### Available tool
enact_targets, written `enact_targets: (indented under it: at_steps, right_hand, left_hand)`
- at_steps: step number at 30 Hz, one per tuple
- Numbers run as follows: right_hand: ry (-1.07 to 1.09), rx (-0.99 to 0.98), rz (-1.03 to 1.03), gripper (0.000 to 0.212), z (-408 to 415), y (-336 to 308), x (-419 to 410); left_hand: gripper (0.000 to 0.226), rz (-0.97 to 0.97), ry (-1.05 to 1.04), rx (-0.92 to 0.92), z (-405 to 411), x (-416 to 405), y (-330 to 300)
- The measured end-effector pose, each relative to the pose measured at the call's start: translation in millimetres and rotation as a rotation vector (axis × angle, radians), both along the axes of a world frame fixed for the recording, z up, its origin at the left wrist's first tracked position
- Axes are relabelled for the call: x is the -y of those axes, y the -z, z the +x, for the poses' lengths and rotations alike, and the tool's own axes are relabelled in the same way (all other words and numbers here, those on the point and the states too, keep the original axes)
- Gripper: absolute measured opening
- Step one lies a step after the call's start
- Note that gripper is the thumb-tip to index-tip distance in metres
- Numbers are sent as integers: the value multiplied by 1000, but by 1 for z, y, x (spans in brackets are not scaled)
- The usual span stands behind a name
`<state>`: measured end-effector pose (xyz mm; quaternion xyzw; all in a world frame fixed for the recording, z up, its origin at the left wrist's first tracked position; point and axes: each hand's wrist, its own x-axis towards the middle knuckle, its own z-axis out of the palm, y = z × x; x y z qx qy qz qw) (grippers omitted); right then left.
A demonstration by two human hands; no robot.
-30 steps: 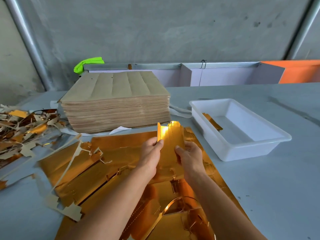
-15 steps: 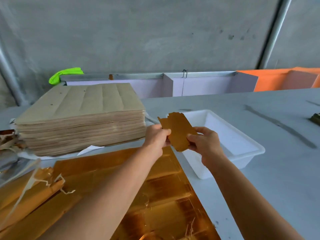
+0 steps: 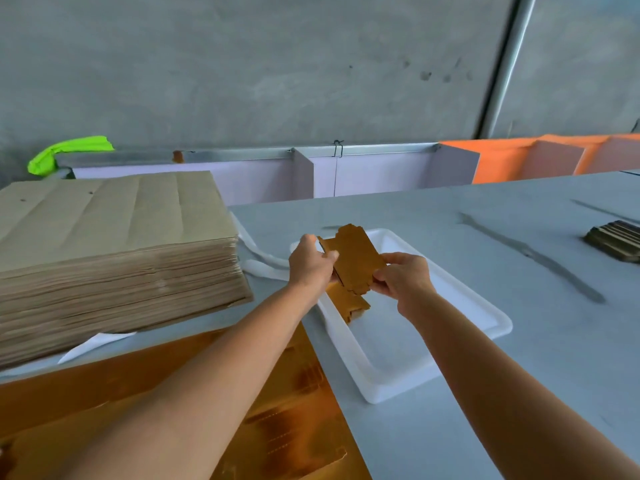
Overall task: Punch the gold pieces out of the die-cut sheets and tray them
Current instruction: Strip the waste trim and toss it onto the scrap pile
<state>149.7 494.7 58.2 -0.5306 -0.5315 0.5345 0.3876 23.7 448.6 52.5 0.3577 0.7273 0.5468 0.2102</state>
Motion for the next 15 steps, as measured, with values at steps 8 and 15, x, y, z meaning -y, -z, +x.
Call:
enact_targets:
  at_steps: [8, 15]
  right_hand:
    - [55, 167, -19, 27, -18, 33, -27]
    - [-1, 347, -10, 18, -30, 38, -28]
  left_hand:
    - [18, -394, 80, -956, -8, -14, 20]
    - [34, -692, 170, -990, -9, -18, 26]
